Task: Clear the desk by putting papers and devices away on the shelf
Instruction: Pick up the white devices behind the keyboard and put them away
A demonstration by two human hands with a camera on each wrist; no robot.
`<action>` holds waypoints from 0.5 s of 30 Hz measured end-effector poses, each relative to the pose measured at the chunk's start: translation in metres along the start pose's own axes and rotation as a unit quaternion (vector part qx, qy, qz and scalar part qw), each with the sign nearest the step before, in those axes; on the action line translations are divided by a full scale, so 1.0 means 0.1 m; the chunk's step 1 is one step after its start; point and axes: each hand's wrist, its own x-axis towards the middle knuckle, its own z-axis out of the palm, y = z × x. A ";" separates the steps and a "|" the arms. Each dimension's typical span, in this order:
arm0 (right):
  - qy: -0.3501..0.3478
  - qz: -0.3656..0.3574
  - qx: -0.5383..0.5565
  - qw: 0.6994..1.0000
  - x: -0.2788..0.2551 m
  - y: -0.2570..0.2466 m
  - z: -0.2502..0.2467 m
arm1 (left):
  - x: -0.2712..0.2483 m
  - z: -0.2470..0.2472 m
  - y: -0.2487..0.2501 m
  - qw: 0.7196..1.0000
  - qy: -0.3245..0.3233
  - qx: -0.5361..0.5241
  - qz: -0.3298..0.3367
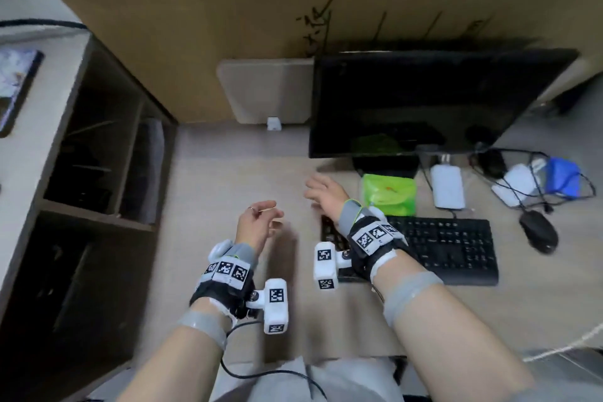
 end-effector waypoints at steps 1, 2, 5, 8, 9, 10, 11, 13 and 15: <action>0.022 -0.014 0.005 1.000 -0.13 0.02 -0.21 | -0.06 0.18 -0.03 1.000 -0.011 0.009 0.003; 0.040 -0.024 0.009 0.999 -0.23 0.06 -0.39 | -0.12 0.34 -0.05 1.000 -0.022 0.017 0.005; 0.071 -0.021 0.040 0.996 -0.53 0.16 -0.91 | -0.29 0.74 -0.13 0.998 -0.048 0.042 0.014; 0.090 0.000 0.060 0.994 -0.70 0.22 -1.25 | -0.37 1.02 -0.16 0.996 -0.061 0.057 0.023; 0.098 0.005 0.058 0.993 -0.76 0.24 -1.32 | -0.37 1.09 -0.17 0.995 -0.062 0.069 0.028; 0.111 0.007 0.060 0.992 -0.82 0.27 -1.42 | -0.38 1.20 -0.18 0.993 -0.069 0.089 0.035; 0.124 0.012 0.067 0.990 -0.89 0.28 -1.48 | -0.37 1.28 -0.20 0.990 -0.078 0.111 0.044; 0.158 0.021 0.084 0.984 -1.01 0.29 -1.62 | -0.35 1.46 -0.24 0.983 -0.095 0.145 0.063; 0.175 0.020 0.087 0.980 -1.09 0.31 -1.76 | -0.35 1.64 -0.23 0.978 -0.099 0.168 0.071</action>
